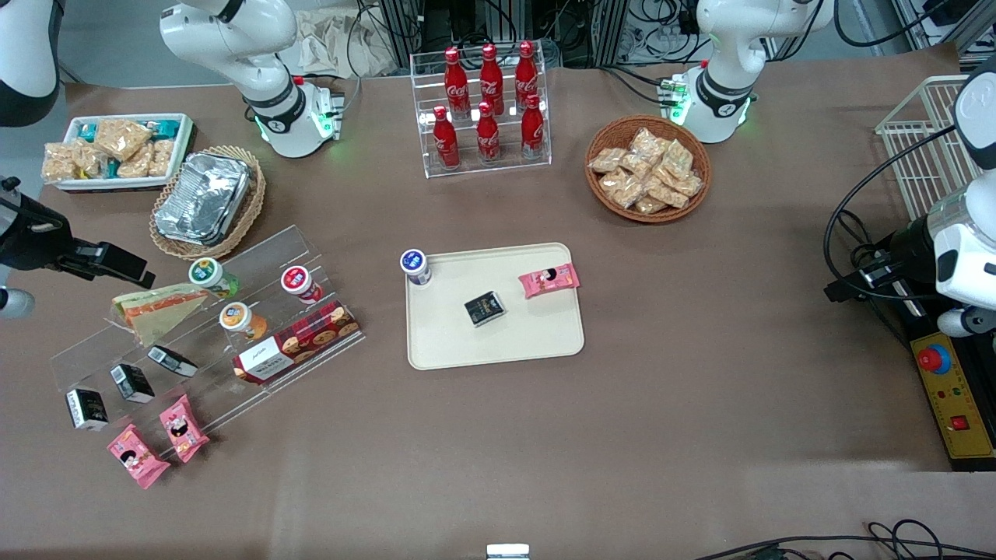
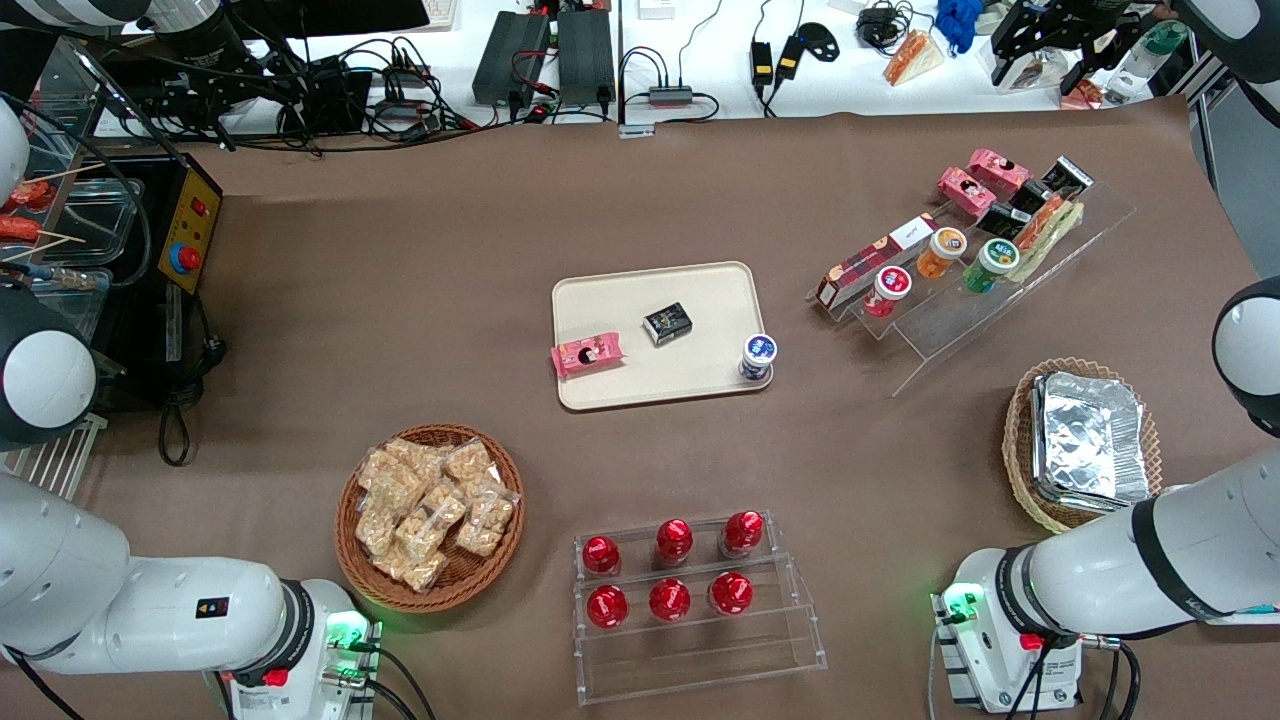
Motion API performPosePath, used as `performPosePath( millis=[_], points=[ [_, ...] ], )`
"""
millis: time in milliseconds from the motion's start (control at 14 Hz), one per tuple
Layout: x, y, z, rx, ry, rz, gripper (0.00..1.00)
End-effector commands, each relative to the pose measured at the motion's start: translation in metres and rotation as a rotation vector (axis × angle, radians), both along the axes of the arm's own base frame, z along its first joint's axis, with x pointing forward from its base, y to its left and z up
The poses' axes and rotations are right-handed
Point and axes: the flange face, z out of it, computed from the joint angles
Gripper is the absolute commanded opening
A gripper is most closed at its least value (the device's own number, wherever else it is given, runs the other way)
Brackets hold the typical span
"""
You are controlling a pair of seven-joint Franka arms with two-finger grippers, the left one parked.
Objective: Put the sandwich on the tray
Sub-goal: 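Move the right gripper over the acrylic rack toward the wrapped sandwich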
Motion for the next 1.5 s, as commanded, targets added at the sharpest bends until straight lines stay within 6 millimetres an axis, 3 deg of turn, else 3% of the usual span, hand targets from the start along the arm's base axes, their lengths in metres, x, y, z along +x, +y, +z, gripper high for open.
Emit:
performPosePath(
  millis=[0,214,429,500,714,786,1071,1286,1429],
  points=[
    [0.011,-0.007,-0.006,0.003,-0.032,-0.012,0.96],
    [0.016,-0.035,-0.013,-0.002,-0.043,-0.061,0.96],
    [0.012,-0.050,-0.016,-0.014,-0.031,-0.123,0.96],
    [0.011,-0.062,-0.021,-0.017,-0.015,-0.203,0.96],
    [0.008,-0.072,-0.030,-0.024,0.026,-0.380,0.96],
    [0.006,-0.083,-0.037,-0.030,0.049,-0.453,0.96],
    [0.002,-0.095,-0.071,-0.046,0.136,-0.660,0.96],
    [0.000,-0.095,-0.084,-0.069,0.197,-0.822,0.96],
    [-0.001,-0.109,-0.099,-0.083,0.247,-0.859,0.96]
  ],
)
